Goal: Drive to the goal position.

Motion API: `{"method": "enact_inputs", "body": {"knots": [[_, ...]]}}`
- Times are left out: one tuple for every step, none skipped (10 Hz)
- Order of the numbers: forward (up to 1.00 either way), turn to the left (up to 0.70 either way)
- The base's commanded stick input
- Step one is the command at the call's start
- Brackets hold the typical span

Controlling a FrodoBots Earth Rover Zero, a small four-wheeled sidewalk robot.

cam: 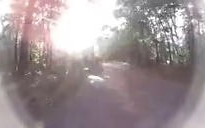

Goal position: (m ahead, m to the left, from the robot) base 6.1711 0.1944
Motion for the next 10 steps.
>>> {"method": "enact_inputs", "body": {"knots": [[0.70,-0.01],[0.70,-0.01],[0.70,-0.01],[0.70,-0.01],[0.70,-0.01],[0.70,-0.01],[0.70,-0.01],[0.70,-0.01],[0.70,-0.01],[0.70,-0.01]]}}
